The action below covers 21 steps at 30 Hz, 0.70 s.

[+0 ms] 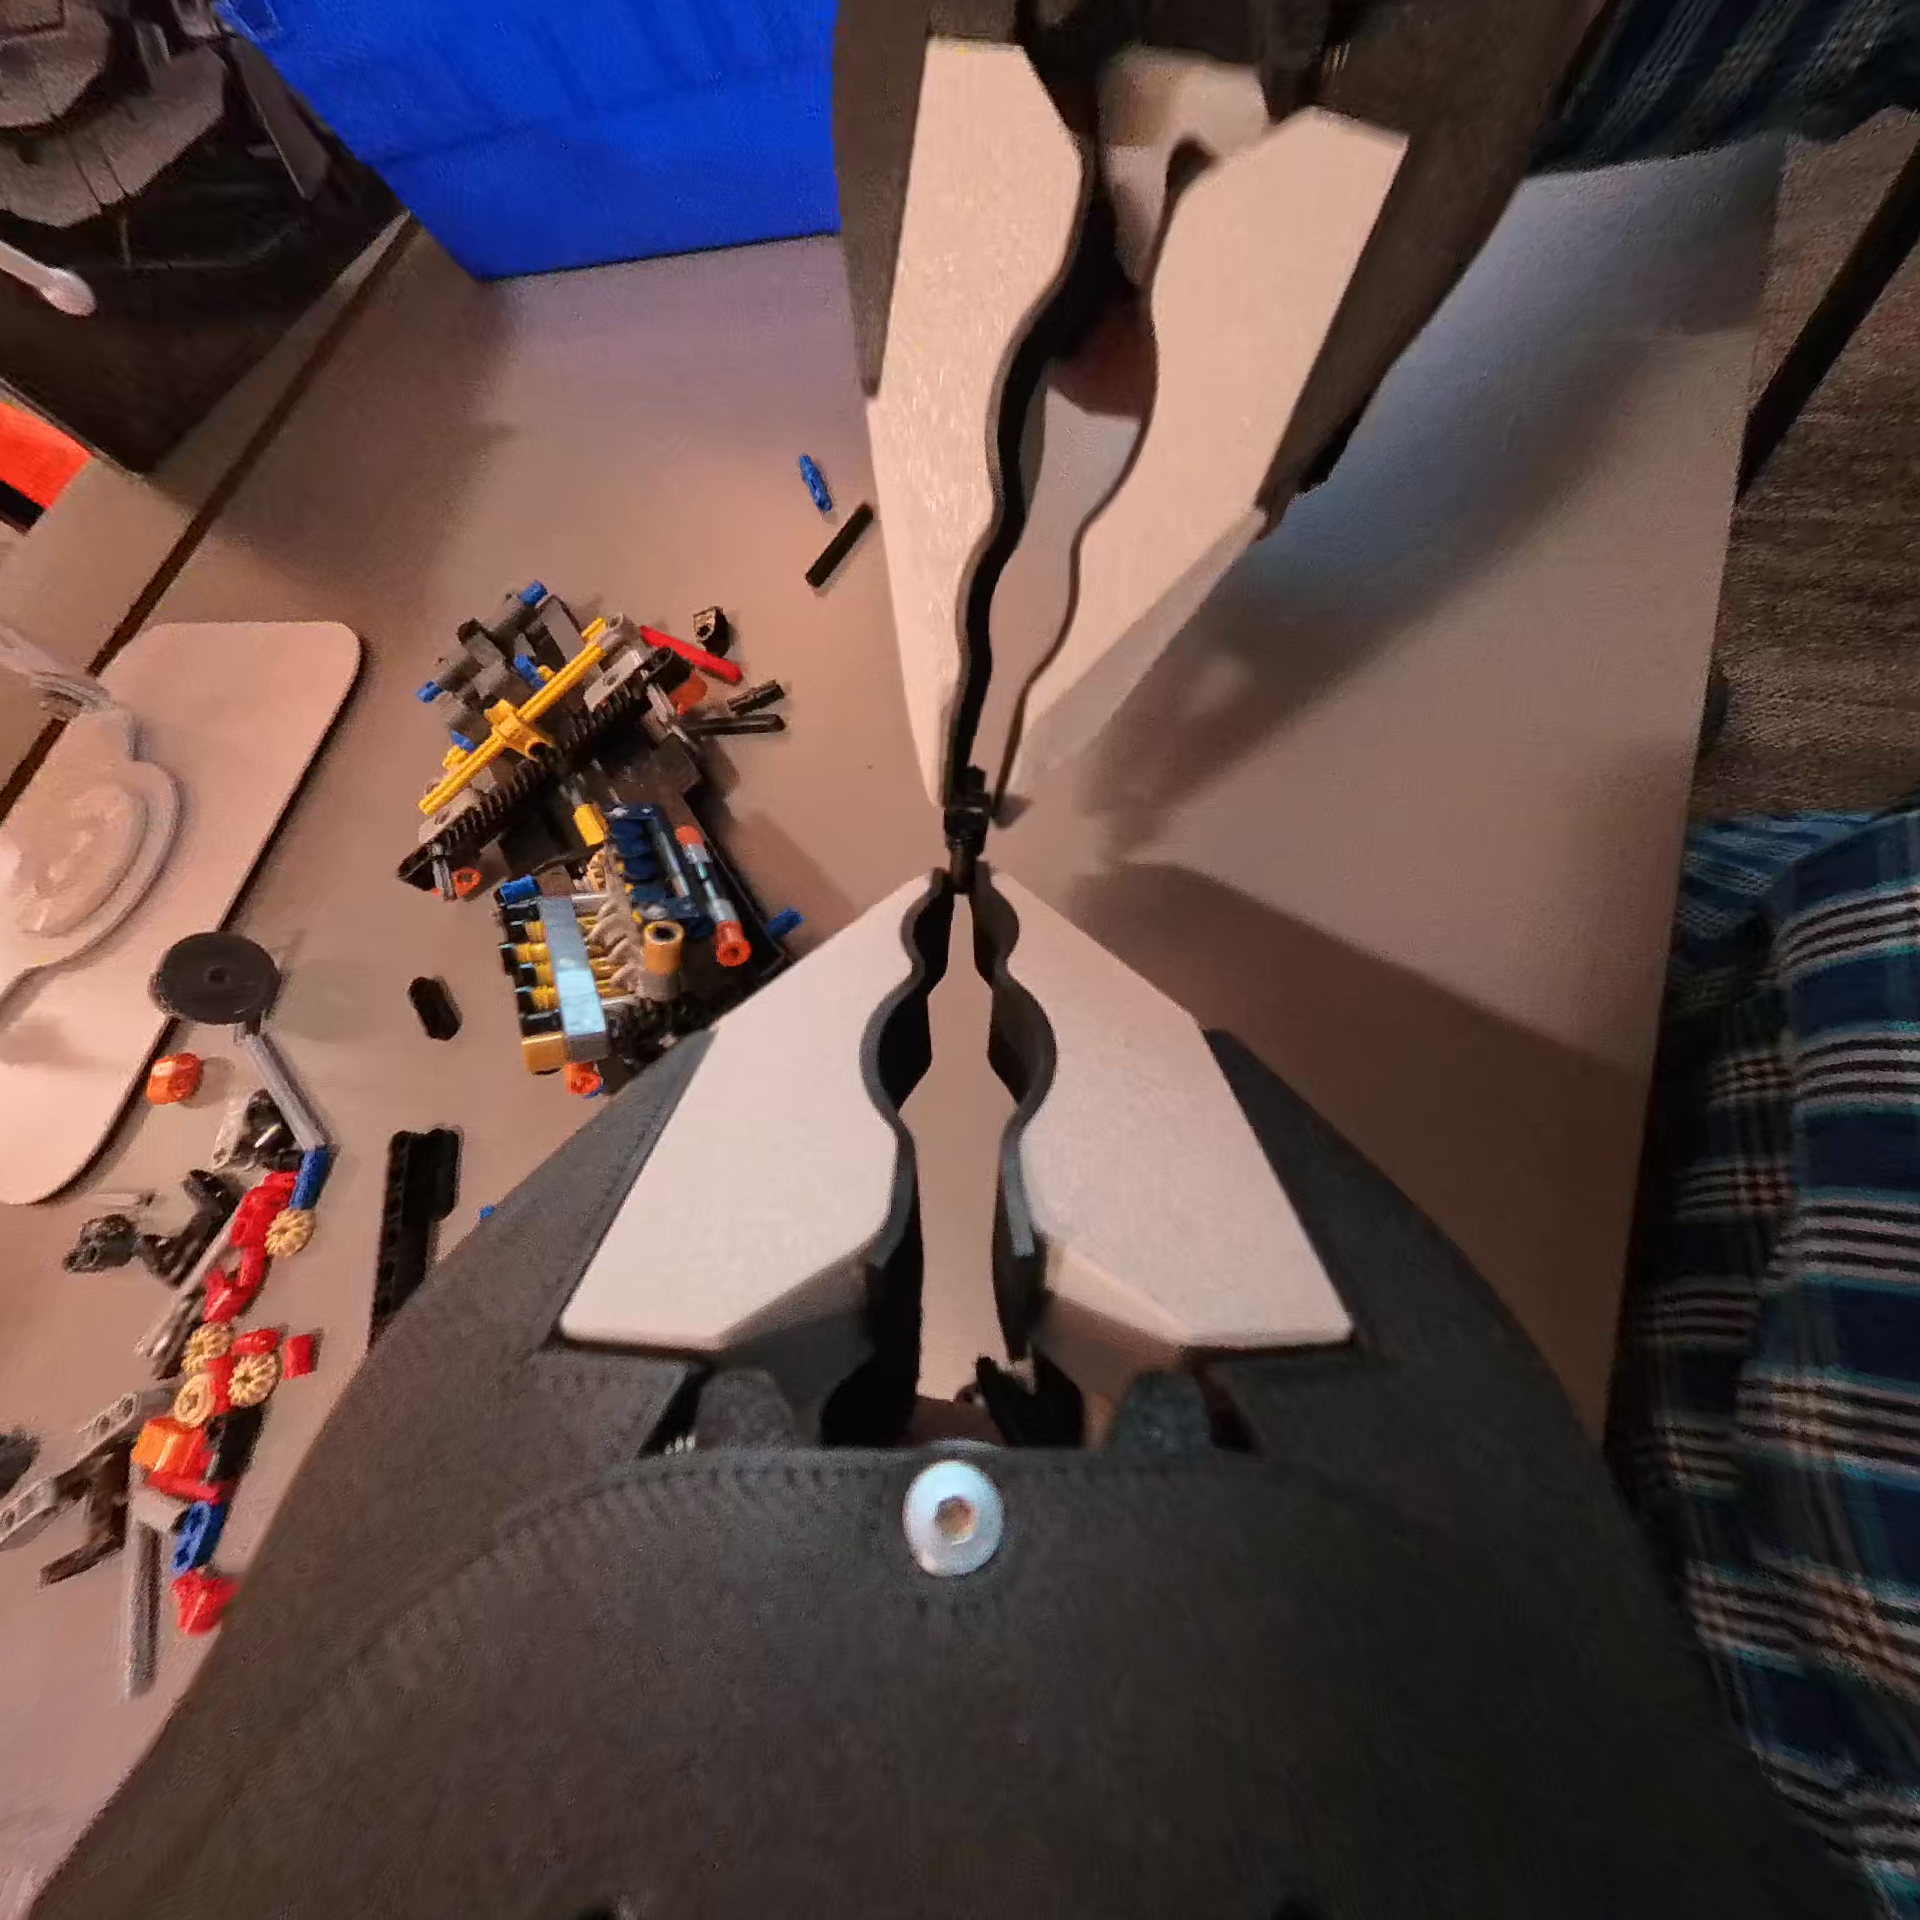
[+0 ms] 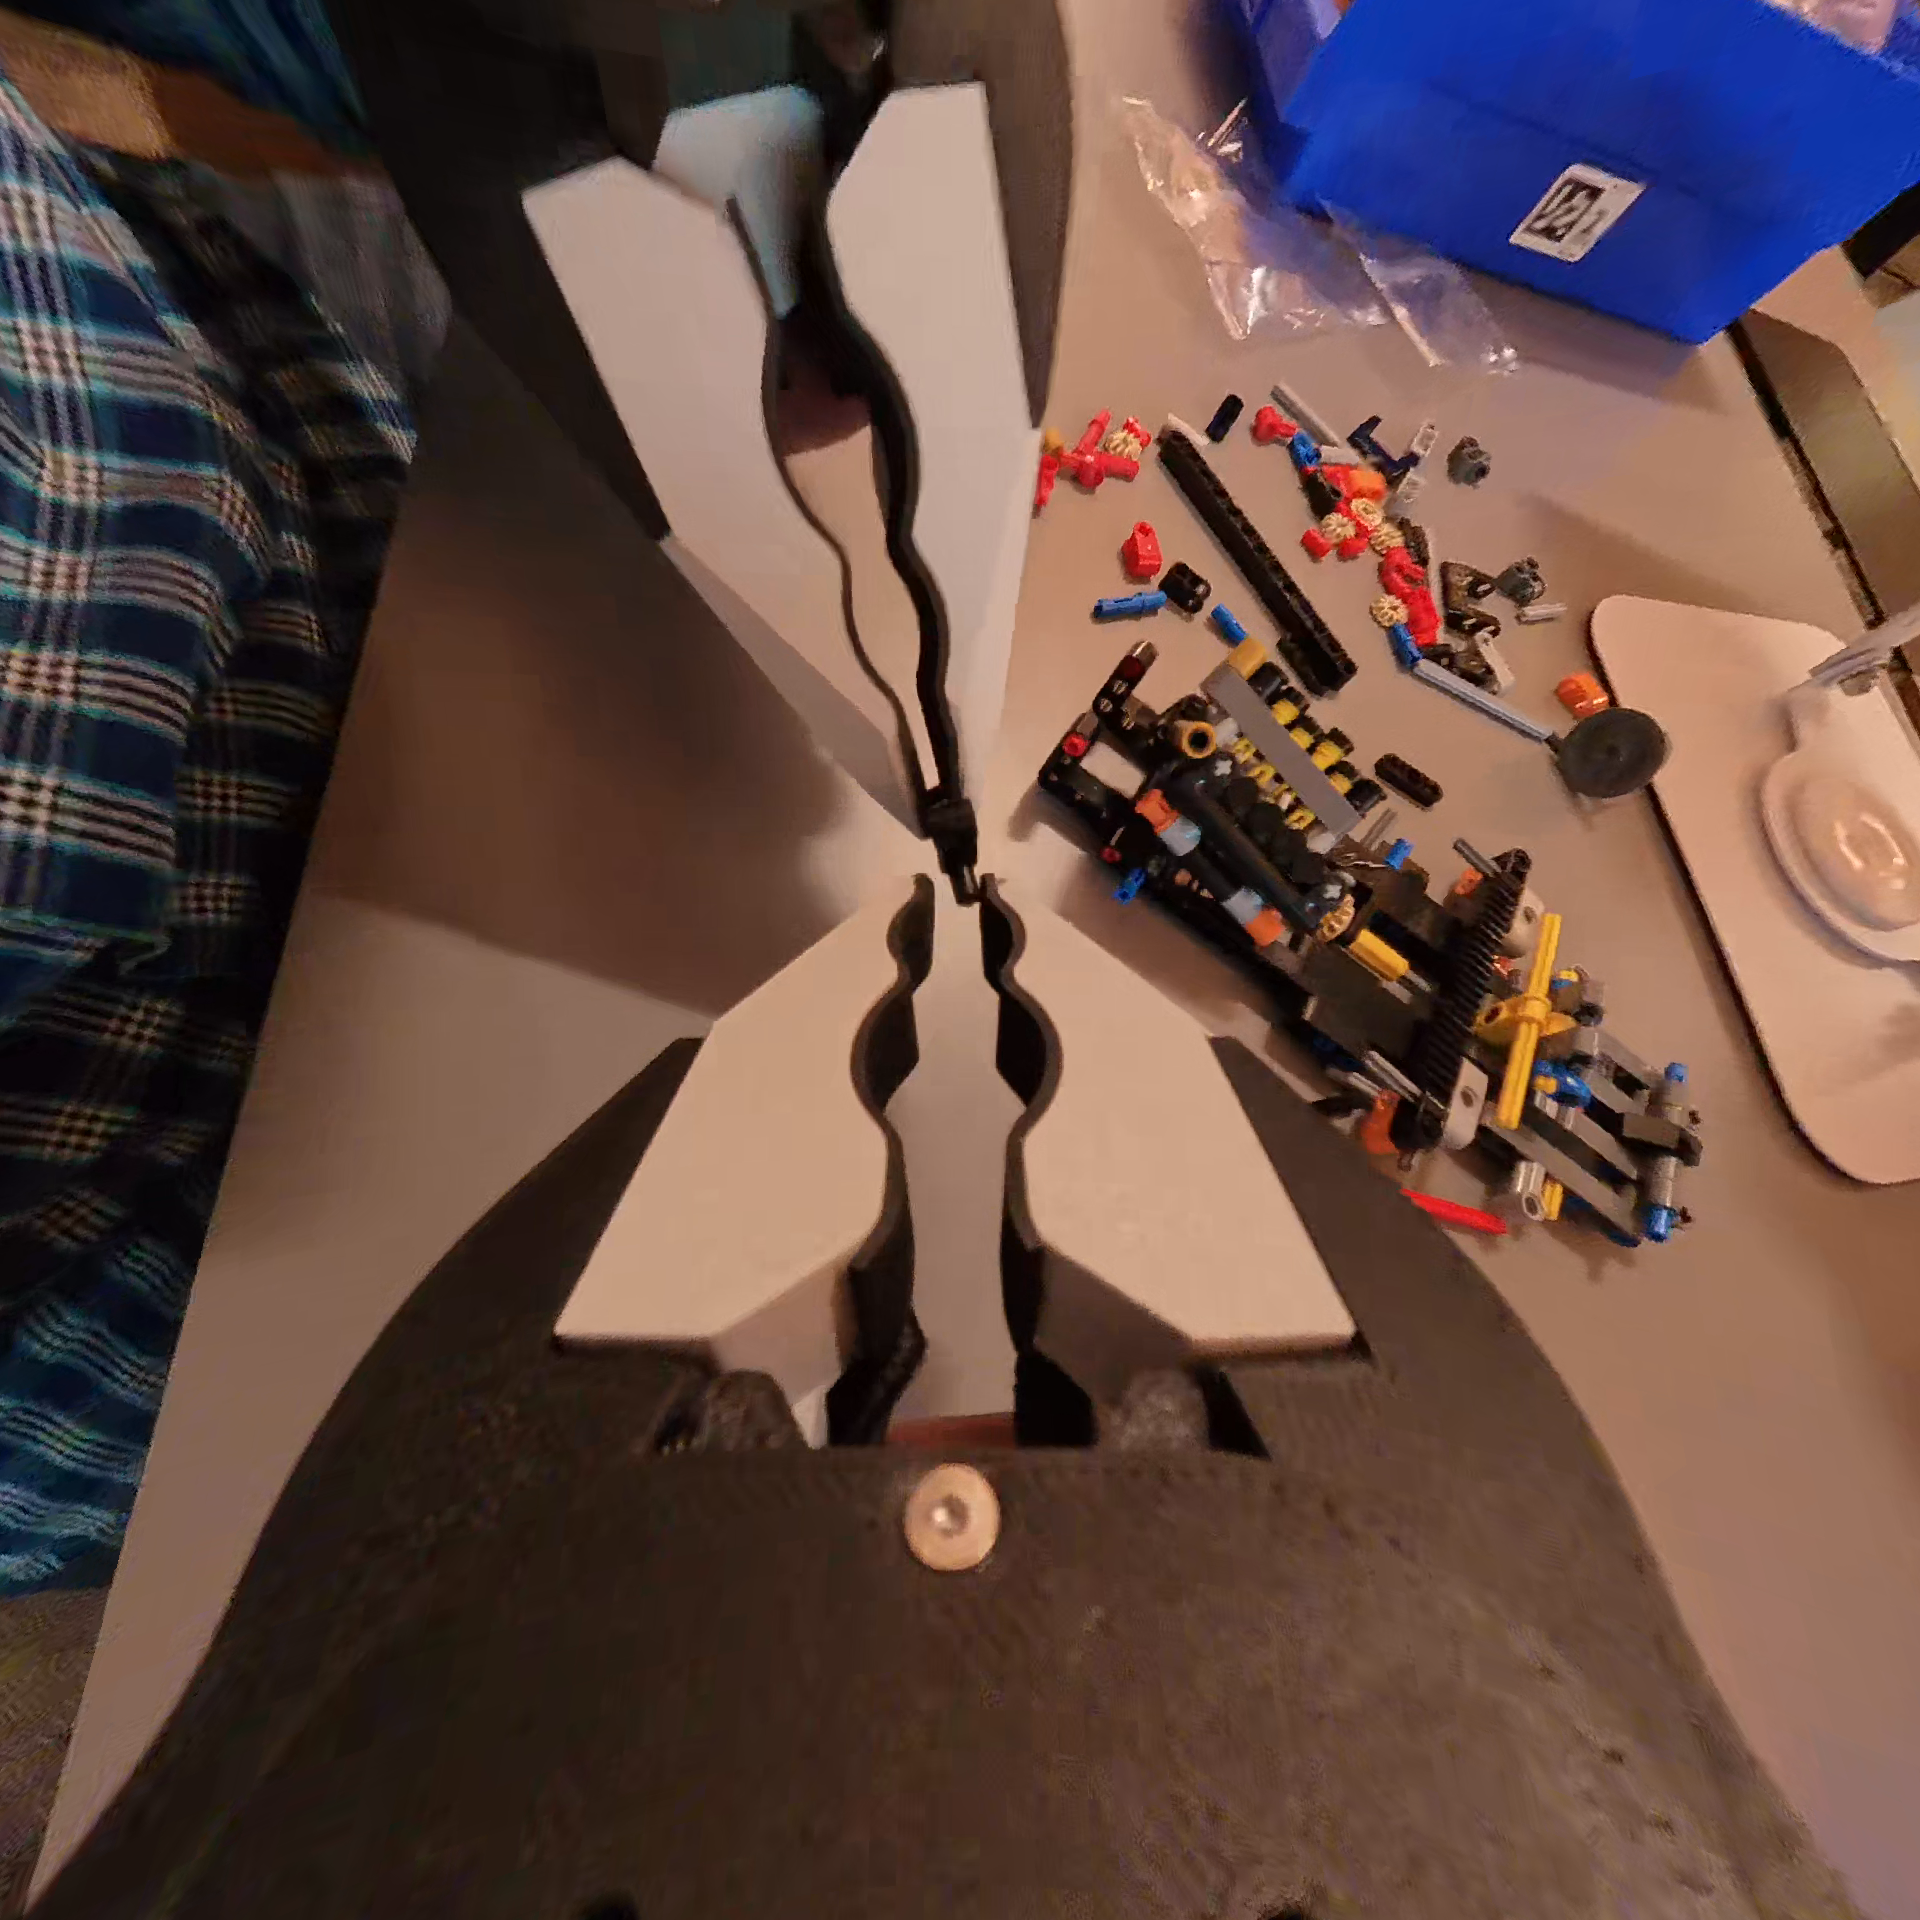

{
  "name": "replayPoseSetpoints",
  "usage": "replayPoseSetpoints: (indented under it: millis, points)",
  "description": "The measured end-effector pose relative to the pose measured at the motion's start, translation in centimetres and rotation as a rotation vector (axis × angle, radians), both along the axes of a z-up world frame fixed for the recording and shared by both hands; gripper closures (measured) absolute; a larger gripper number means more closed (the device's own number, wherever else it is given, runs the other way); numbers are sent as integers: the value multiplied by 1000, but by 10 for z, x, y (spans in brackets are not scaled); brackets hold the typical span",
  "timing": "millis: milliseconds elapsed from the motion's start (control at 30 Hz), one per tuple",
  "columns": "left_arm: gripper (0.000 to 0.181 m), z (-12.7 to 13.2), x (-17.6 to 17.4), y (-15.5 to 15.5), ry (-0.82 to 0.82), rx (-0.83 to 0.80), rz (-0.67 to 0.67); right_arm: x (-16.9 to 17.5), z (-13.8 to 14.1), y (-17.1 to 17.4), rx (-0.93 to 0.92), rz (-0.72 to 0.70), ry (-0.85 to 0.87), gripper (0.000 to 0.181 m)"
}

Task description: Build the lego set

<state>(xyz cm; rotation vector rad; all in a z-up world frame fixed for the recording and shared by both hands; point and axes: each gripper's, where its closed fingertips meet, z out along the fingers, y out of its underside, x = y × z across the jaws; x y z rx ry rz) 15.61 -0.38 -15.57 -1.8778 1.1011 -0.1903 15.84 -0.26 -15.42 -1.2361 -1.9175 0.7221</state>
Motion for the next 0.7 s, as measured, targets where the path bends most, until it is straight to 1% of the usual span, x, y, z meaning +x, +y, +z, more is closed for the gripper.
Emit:
replayPoseSetpoints:
  millis: [33, 100, 267, 433, 600, 700]
  points:
    - [179, 1, 2, -1, -17, -15, -10, 0, -2, -1, 12, 10, -10, 175]
    - [179, -2, 1, -1, 27, -16, -23, -1, -3, -2, 21, 13, -18, 176]
    - [179, -7, 1, -3, 40, -46, -40, -1, -6, -4, 24, 18, -37, 177]
    - [179, -8, 0, -2, 48, -55, -35, -2, -5, -5, 7, 7, -33, 176]
    - [179, -12, -1, -4, 77, -70, -41, -3, -8, -6, 30, 11, -42, 177]
    - [179, -11, -3, -2, 75, -64, -23, -4, -8, -3, -15, -26, -37, 179]
